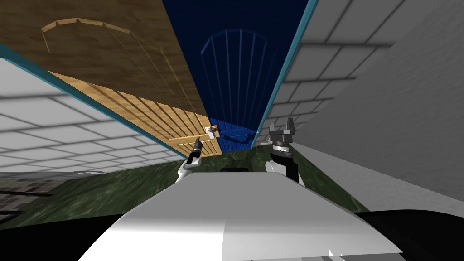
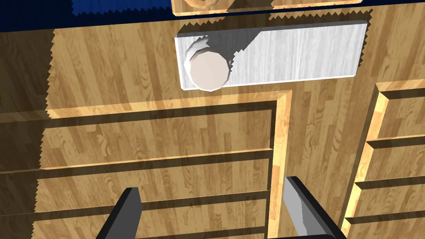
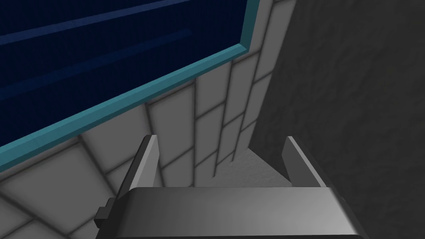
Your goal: Pull the door open
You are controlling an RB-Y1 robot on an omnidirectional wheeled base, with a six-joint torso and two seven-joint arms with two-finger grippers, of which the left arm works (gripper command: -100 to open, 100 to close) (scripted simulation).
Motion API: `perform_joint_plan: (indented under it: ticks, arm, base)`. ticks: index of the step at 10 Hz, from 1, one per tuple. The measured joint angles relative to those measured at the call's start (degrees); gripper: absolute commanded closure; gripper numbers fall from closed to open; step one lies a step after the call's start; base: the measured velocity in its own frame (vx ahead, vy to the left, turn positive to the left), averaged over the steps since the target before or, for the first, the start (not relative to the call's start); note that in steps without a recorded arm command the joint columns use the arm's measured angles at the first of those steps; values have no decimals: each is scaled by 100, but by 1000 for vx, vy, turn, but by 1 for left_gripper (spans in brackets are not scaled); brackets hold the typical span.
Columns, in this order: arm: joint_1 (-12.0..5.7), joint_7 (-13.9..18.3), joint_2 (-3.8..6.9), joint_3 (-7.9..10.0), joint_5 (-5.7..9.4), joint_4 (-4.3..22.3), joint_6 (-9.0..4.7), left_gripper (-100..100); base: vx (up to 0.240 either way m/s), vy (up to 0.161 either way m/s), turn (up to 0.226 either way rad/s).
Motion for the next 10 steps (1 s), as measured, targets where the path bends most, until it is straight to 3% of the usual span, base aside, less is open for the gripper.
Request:
perform_joint_plan:
  ticks: [2,5,10]
  arm:
    - [36,-7,88,144,22,214,-51,-100]
    - [94,-48,158,360,42,368,-50,-100]
    - [-150,-55,31,196,11,308,-61,-100]
  base:
    - [5,89,164]
    - [152,50,-9]
    - [210,-63,-136]
